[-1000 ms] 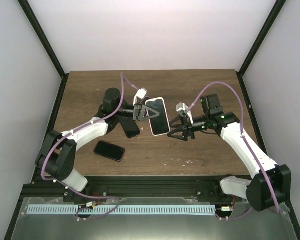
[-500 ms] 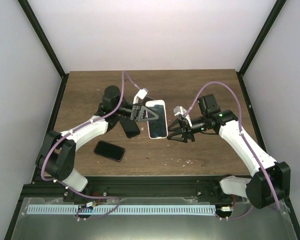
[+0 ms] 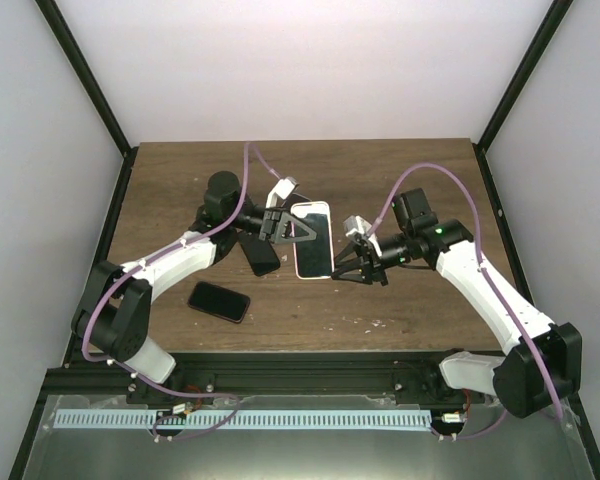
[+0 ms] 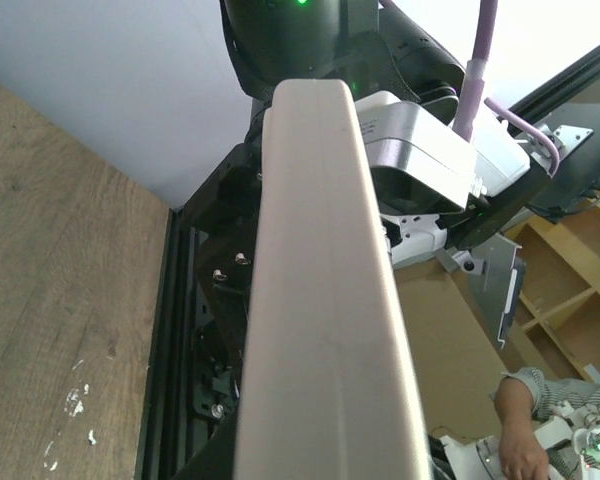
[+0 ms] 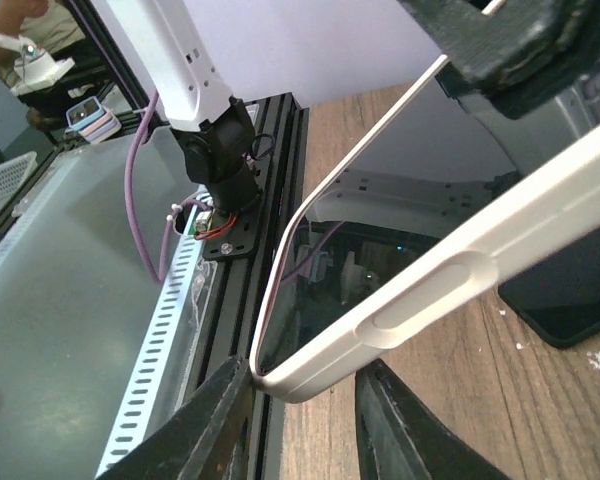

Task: Take the phone out of the phone case
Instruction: Remove the phone case from the phone.

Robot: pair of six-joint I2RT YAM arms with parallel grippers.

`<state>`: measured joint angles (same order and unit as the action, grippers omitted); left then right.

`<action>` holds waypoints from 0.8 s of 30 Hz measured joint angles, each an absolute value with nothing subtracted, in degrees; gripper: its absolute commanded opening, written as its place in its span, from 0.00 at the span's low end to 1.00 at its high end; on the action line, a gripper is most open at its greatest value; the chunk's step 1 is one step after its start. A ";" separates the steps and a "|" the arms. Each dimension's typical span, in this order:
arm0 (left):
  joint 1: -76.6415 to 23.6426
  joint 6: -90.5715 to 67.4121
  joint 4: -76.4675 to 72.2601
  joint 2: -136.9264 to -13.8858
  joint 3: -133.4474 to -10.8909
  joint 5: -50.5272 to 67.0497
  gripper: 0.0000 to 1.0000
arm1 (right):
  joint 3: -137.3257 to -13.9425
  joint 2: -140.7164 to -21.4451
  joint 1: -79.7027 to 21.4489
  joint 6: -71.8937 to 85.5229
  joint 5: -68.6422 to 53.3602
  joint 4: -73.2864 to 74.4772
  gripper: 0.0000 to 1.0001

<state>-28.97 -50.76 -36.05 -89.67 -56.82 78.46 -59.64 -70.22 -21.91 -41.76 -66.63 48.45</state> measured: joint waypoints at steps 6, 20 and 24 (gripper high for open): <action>-28.91 -54.15 -39.35 -90.15 -56.82 79.46 0.00 | -59.66 -70.08 -22.94 -44.05 -66.46 48.34 0.21; -28.97 -60.97 -49.10 -93.17 -56.82 81.78 0.00 | -59.66 -70.43 -23.35 -45.98 -63.61 48.10 0.12; -28.95 -62.57 -51.13 -93.51 -56.82 82.46 0.00 | -59.66 -70.61 -23.62 -46.02 -62.89 47.64 0.12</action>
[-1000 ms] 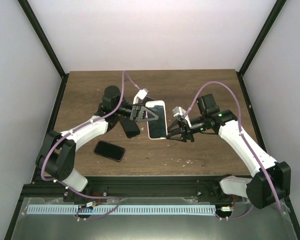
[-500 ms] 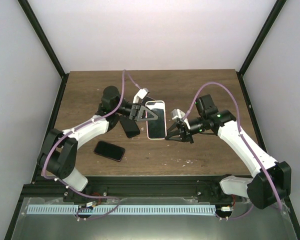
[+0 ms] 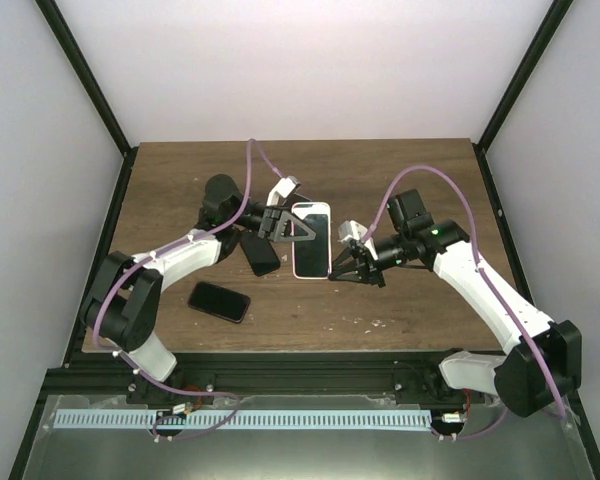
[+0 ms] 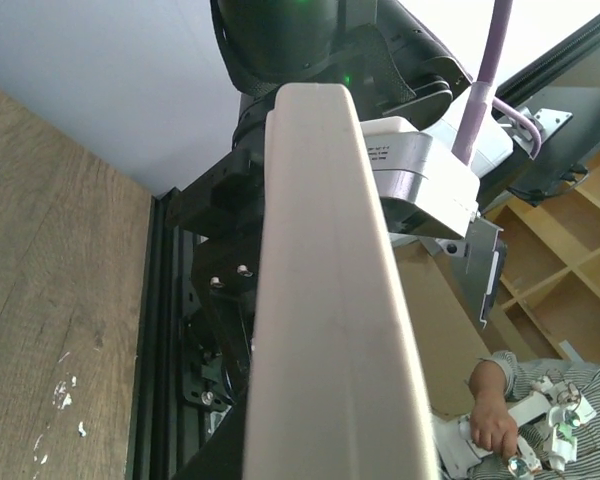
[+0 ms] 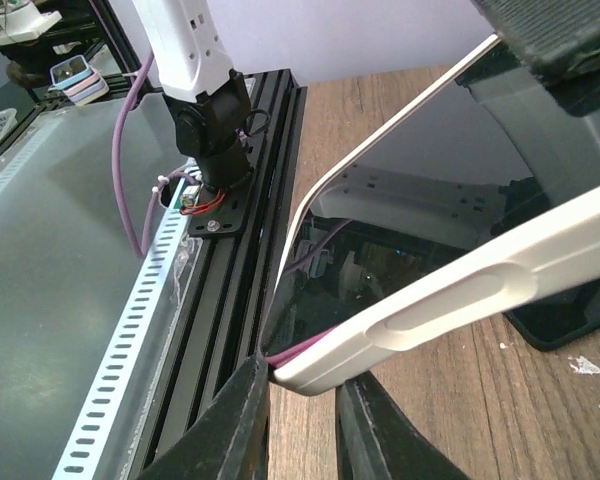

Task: Take the phone out of the phone case
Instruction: Remove the phone case from the phone.

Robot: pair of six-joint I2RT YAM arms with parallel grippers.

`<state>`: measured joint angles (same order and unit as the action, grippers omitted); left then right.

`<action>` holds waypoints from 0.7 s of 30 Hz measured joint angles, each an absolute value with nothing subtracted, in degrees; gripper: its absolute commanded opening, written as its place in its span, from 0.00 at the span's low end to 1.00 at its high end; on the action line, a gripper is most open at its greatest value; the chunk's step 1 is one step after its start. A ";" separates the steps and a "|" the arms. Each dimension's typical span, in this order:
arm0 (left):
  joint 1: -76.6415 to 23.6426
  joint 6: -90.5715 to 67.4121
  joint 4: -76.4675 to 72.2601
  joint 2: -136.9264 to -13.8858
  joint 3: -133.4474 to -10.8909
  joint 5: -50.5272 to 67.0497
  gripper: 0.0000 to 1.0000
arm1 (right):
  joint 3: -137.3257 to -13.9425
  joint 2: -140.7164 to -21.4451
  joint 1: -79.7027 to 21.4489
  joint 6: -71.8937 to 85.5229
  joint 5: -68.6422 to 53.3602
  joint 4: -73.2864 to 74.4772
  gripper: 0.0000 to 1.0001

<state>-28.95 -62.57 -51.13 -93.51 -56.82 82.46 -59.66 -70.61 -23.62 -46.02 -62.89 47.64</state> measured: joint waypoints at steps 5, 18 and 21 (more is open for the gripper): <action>-28.84 -64.27 -52.16 -93.51 -56.82 82.76 0.00 | -59.61 -71.29 -23.81 -46.15 -61.19 46.24 0.12; -28.84 -64.34 -52.14 -93.49 -55.94 79.94 0.00 | -59.55 -75.18 -23.07 -35.46 -56.77 38.96 0.32; -28.84 -62.41 -50.11 -93.25 -55.70 79.00 0.00 | -60.12 -75.90 -22.65 -31.83 -56.80 39.46 0.38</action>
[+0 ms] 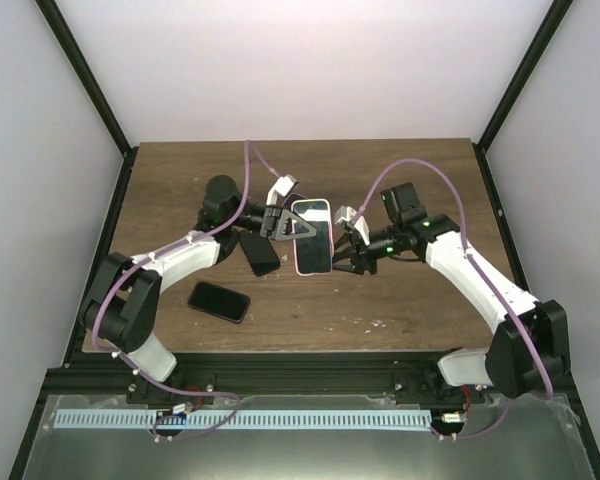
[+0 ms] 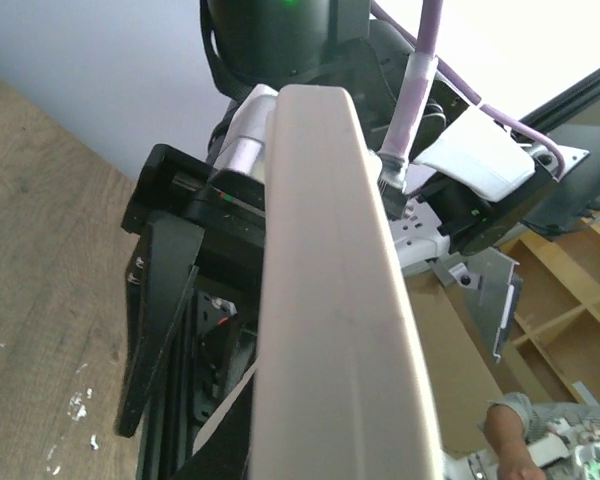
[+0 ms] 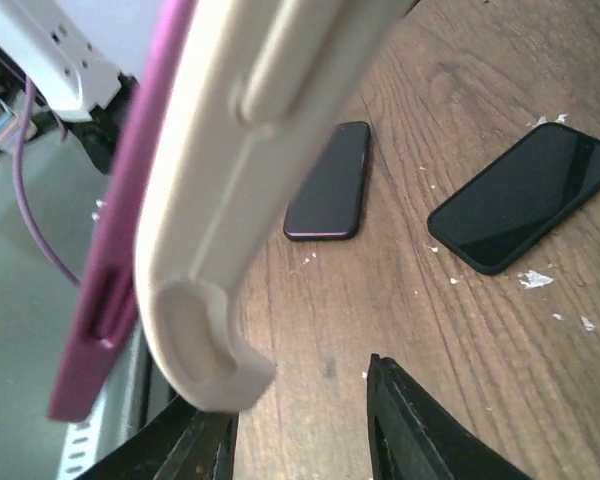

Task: Take the phone out of the phone case
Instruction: Remove the phone case from the phone.

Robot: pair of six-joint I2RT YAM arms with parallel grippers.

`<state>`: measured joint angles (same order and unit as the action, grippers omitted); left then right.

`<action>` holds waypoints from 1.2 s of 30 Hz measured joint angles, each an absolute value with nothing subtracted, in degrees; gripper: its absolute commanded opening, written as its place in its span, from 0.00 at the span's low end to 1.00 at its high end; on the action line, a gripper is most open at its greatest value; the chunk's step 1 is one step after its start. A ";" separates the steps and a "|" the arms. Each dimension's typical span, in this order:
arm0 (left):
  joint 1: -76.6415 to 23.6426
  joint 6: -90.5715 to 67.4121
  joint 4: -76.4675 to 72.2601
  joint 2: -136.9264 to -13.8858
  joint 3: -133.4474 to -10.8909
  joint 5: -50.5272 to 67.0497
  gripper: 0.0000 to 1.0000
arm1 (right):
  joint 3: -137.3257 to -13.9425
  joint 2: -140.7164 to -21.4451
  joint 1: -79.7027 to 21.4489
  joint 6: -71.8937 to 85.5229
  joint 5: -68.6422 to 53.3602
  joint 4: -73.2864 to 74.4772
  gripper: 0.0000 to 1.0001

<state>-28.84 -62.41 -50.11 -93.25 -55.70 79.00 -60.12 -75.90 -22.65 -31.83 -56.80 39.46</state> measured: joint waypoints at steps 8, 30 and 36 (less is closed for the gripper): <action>-28.93 -47.86 -34.00 -90.24 -57.23 75.20 0.00 | -61.45 -75.96 -21.91 -24.34 -58.52 39.68 0.42; -29.65 -40.51 -28.29 -91.02 -60.34 73.32 0.00 | -61.01 -75.96 -20.25 -10.11 -62.74 38.39 0.39; -29.71 -45.50 -35.16 -93.38 -60.97 74.96 0.04 | -61.01 -76.09 -19.38 -8.05 -65.43 36.71 0.44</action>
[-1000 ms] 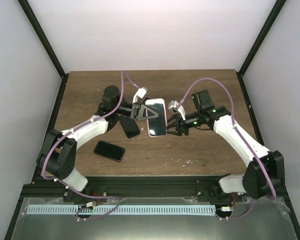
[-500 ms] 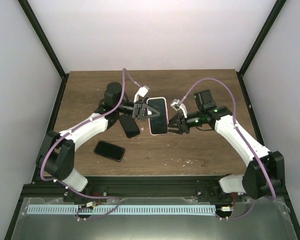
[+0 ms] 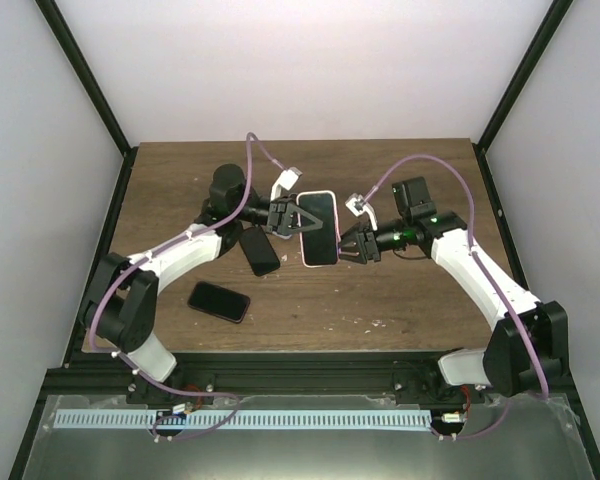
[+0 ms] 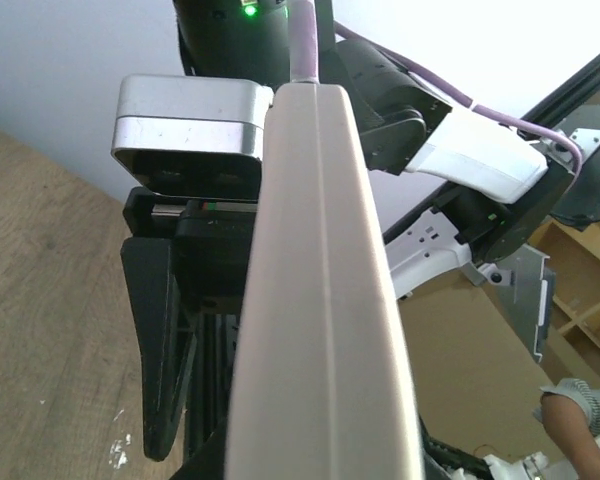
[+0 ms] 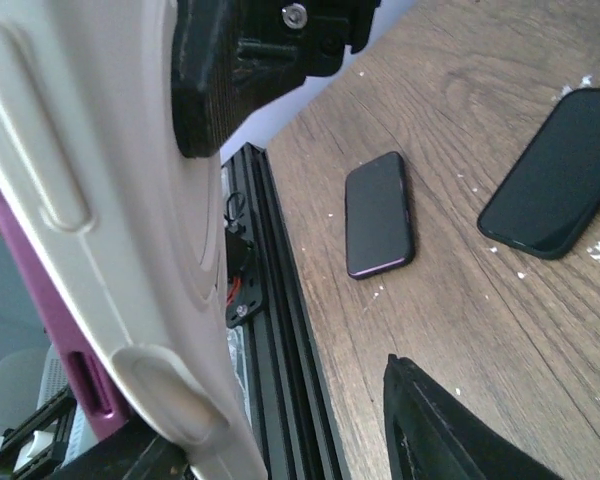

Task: Take the phone out of the phone case
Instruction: Remove the phone case from the phone.

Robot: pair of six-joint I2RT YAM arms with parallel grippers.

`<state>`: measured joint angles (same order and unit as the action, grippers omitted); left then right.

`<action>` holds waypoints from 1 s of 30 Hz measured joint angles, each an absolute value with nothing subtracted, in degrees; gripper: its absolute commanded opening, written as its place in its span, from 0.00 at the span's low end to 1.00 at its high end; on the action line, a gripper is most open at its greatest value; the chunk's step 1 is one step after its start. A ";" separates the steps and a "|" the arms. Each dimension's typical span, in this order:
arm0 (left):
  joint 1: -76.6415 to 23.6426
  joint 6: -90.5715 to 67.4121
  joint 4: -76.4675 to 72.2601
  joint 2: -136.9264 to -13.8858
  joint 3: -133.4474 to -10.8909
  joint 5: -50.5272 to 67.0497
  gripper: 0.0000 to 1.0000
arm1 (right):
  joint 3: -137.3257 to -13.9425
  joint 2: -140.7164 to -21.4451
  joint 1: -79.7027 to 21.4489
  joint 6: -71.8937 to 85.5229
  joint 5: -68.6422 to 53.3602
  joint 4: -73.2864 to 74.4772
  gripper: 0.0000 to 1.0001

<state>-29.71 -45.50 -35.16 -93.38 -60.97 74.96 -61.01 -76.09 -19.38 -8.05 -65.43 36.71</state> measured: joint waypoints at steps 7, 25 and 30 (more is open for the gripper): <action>-30.28 -49.39 -40.27 -95.13 -61.95 76.20 0.06 | -61.04 -76.07 -19.14 -8.16 -70.78 35.09 0.05; -32.38 -30.41 -8.01 -88.16 -61.71 41.17 0.74 | -51.90 -69.95 -13.78 -1.48 -59.94 22.90 0.01; -37.74 -19.86 -0.01 -85.56 -61.06 21.69 0.68 | -48.56 -69.67 -13.26 2.85 -52.05 22.06 0.01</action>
<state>-37.74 -19.86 -0.01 -85.56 -61.06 21.69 -48.56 -69.67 -13.26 2.85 -52.05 22.06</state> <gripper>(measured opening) 0.703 0.059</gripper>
